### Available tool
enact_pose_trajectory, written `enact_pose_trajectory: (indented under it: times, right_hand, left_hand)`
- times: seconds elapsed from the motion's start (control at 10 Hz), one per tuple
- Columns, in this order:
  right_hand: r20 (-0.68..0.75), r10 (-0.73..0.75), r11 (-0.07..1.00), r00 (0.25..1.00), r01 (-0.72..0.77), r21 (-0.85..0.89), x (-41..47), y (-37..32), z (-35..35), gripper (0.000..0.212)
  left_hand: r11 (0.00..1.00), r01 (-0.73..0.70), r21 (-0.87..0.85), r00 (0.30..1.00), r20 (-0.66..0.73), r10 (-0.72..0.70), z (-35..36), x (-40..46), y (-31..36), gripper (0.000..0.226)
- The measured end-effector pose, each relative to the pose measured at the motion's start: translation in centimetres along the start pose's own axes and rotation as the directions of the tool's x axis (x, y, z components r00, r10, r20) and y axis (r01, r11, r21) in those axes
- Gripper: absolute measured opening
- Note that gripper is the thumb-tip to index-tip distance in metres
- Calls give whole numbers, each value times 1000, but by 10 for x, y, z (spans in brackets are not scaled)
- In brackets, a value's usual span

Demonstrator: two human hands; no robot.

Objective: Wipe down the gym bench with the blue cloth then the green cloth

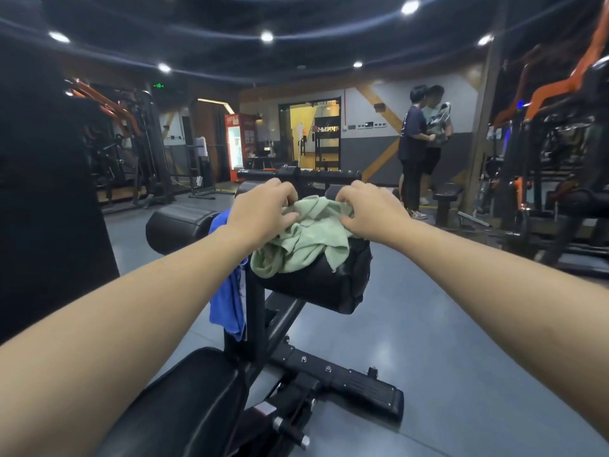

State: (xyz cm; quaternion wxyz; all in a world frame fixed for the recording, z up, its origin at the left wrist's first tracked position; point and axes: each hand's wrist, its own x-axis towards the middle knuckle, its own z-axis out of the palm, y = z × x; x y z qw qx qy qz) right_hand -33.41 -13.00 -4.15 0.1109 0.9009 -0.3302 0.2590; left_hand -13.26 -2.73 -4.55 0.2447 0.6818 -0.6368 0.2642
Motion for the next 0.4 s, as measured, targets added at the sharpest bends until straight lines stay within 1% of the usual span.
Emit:
enact_pose_trajectory:
  times: [0.1,0.2,0.3,0.4]
  right_hand:
    - [-83,-31,999,996,31,6,2,-2,1,30]
    - [-99,-59,998,993,62,25,2,-7,-9,31]
    - [-117,-114,993,987,117,15,1,-18,-15,29]
    - [-136,-149,989,979,150,-3,-1,-31,-19,29]
  left_hand:
    - [999,4,-39,999,-46,-5,-7,-1,-5,34]
    - [1000,-16,-6,999,-35,16,-18,-1,-6,31]
    - [1000,-26,-2,999,-39,26,-31,-9,-9,27]
    - [998,-45,37,998,-32,46,-45,-20,-12,26]
